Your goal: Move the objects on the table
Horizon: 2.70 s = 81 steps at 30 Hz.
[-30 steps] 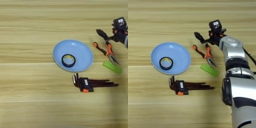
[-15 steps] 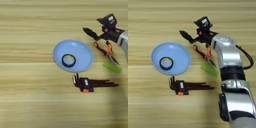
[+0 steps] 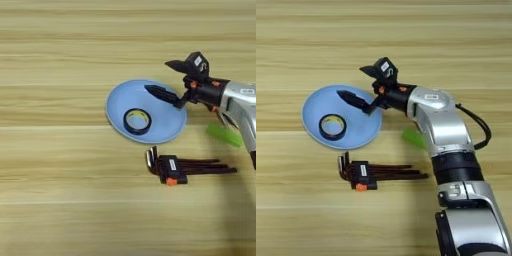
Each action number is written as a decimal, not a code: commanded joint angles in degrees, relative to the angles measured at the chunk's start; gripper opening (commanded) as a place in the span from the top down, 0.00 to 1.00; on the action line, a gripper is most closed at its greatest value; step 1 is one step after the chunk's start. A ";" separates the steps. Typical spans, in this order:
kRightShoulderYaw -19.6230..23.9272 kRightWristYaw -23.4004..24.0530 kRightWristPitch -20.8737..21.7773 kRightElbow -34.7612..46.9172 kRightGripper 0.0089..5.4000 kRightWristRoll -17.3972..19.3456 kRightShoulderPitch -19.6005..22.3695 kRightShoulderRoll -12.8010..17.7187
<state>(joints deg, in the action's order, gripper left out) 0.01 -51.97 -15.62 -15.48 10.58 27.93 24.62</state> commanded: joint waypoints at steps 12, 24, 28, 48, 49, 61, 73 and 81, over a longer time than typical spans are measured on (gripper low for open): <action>-4.44 -2.13 1.55 2.23 0.00 -1.63 1.59 0.89; -8.15 -2.78 1.37 -0.20 0.00 -4.64 0.98 0.33; -8.85 -3.08 1.34 -0.66 0.00 -5.30 0.80 0.41; -10.85 -3.24 1.65 -3.85 0.00 -8.62 0.79 0.05; -10.86 -3.22 1.66 -3.95 0.00 -8.70 0.81 0.01; -11.81 -3.61 2.04 -4.44 0.00 -9.93 0.46 -0.43; -11.81 -3.55 2.62 -4.99 0.05 -9.98 0.47 -0.47; -11.49 -3.48 2.84 -5.21 0.21 -9.95 0.54 -0.72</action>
<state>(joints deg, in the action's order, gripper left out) -13.05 -56.77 -14.42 -22.59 0.18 24.79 22.72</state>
